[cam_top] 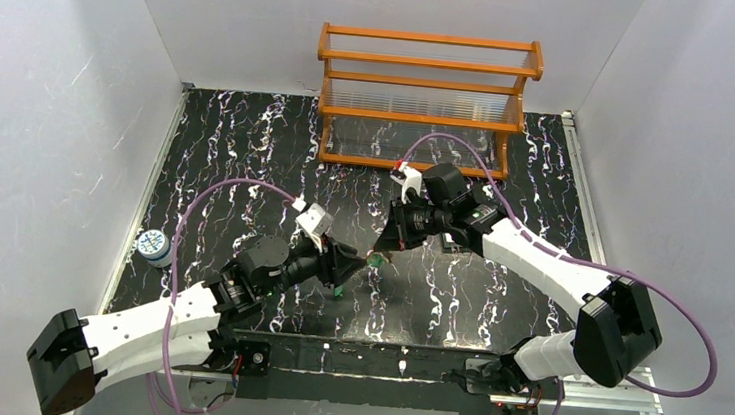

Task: Put the keys on the keyring

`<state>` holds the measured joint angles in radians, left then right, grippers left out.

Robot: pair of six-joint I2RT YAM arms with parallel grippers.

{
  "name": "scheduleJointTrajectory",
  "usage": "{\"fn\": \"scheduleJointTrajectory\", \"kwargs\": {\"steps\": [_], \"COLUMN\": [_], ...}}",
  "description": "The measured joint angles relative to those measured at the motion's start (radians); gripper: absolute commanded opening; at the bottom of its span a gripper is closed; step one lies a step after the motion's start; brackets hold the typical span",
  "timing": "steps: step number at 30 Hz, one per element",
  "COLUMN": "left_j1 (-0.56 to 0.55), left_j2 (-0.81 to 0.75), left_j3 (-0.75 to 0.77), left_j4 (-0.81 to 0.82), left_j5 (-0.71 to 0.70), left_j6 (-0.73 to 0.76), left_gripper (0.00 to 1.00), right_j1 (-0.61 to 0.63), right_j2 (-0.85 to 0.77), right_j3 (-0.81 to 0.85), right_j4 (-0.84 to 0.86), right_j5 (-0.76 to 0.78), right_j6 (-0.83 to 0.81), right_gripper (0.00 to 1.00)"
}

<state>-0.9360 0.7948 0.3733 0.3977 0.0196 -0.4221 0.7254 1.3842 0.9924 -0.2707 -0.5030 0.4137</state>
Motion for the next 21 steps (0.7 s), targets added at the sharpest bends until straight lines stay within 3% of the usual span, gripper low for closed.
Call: {"fn": "scheduleJointTrajectory", "kwargs": {"steps": [9, 14, 21], "left_j1": [-0.006, -0.006, -0.006], "left_j2": [-0.060, -0.064, -0.063], "left_j3": [-0.049, -0.055, -0.078], "left_j4": [0.037, 0.044, 0.043], "left_j5": [0.014, 0.009, -0.016], "left_j6": [0.101, 0.105, 0.082], "left_gripper": [0.36, 0.36, 0.35], "right_j1": [0.000, 0.027, 0.126], "right_j2": [0.025, 0.121, 0.285], "right_j3": [0.072, 0.079, 0.077], "right_j4": [-0.140, -0.150, -0.148], "right_j5": [0.190, 0.265, 0.245], "right_j6": [-0.048, -0.078, -0.097], "right_gripper": [0.01, 0.01, 0.01]}}
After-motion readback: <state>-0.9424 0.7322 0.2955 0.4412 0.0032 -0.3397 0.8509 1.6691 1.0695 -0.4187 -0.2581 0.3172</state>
